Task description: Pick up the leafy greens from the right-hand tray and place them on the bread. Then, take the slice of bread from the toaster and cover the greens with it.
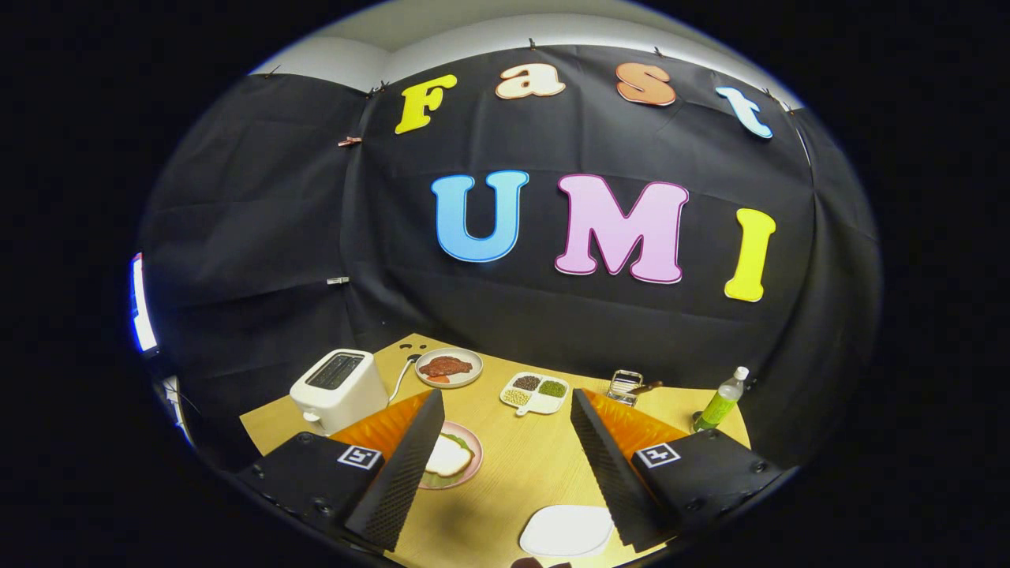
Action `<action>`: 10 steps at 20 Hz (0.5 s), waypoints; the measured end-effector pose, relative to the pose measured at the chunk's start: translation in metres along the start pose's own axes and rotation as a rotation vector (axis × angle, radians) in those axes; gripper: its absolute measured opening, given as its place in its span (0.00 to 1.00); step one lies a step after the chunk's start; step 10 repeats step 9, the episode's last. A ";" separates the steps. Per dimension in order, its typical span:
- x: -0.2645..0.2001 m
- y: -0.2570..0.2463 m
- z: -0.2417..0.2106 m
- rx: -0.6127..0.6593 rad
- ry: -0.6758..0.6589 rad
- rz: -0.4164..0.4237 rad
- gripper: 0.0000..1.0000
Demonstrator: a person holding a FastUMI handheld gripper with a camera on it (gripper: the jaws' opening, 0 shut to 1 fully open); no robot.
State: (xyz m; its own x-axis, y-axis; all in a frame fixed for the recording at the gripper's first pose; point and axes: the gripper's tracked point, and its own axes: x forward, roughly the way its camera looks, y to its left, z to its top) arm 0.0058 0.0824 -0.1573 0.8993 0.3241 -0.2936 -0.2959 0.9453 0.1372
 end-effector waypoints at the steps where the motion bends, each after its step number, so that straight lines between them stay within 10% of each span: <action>1: 0.000 -0.001 0.000 0.001 0.002 -0.001 1.00; 10: -0.002 -0.003 0.002 0.010 0.002 -0.004 1.00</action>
